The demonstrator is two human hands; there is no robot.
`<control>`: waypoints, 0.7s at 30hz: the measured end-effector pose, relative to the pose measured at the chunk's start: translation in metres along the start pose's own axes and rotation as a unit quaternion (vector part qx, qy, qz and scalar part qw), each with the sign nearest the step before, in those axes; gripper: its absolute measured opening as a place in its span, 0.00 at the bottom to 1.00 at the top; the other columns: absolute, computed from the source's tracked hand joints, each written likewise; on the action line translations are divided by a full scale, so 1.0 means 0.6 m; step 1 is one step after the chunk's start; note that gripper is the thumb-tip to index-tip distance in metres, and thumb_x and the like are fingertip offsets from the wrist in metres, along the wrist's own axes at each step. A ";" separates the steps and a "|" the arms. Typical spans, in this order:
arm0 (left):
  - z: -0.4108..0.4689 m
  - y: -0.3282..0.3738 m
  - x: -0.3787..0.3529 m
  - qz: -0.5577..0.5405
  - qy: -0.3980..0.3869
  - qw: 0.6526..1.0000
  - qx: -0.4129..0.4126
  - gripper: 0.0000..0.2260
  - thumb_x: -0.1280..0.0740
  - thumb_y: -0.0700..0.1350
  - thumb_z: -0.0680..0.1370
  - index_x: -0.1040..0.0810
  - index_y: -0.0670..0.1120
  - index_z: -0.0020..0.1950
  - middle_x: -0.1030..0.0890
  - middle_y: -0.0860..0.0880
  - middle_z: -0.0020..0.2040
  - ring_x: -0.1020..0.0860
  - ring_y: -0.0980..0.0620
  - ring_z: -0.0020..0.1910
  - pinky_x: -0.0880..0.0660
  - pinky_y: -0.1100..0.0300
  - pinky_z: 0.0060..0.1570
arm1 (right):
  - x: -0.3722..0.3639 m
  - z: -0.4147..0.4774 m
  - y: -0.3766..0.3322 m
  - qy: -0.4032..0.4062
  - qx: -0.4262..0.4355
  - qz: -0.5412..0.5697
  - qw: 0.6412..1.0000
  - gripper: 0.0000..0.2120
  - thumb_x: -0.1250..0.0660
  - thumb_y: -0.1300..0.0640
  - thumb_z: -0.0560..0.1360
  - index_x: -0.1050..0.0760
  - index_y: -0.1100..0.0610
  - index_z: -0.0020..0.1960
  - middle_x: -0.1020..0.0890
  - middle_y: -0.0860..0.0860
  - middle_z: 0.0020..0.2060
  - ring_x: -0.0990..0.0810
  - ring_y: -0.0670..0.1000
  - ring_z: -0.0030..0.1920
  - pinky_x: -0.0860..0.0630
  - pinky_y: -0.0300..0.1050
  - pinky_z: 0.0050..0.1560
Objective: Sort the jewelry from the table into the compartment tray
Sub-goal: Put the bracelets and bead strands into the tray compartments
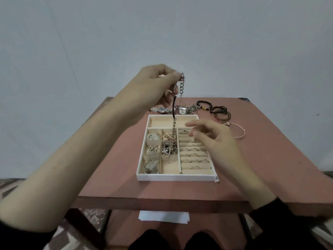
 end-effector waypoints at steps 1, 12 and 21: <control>-0.012 -0.005 0.003 0.000 -0.004 1.000 0.002 0.06 0.39 0.42 0.79 0.27 0.44 0.43 0.26 0.49 0.32 0.30 0.56 0.25 0.31 0.65 0.26 | -0.009 -0.008 -0.004 -0.005 0.007 -0.004 1.000 0.13 0.35 0.63 0.74 0.19 0.46 0.48 0.18 0.51 0.39 0.26 0.54 0.34 0.27 0.50 0.35; -0.090 -0.106 -0.015 0.036 -0.067 0.994 0.073 0.06 0.39 0.42 0.80 0.27 0.43 0.45 0.22 0.44 0.37 0.24 0.53 0.29 0.23 0.63 0.31 | 0.022 -0.029 -0.010 0.120 0.043 -0.073 0.989 0.14 0.36 0.67 0.74 0.19 0.49 0.47 0.18 0.47 0.39 0.22 0.55 0.39 0.25 0.46 0.41; -0.105 -0.131 -0.017 0.134 -0.084 0.985 0.071 0.06 0.36 0.43 0.78 0.23 0.42 0.44 0.19 0.45 0.35 0.17 0.47 0.36 0.29 0.71 0.29 | 0.069 -0.037 0.039 0.233 -0.056 -0.032 0.970 0.11 0.35 0.60 0.73 0.19 0.44 0.44 0.16 0.41 0.38 0.20 0.48 0.41 0.23 0.55 0.51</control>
Point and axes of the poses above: each hand's wrist, its own z-axis towards the middle knuckle, its own x-axis out of the back of the hand, y = z × x, the point moved 8 cm from there along z, towards the middle knuckle
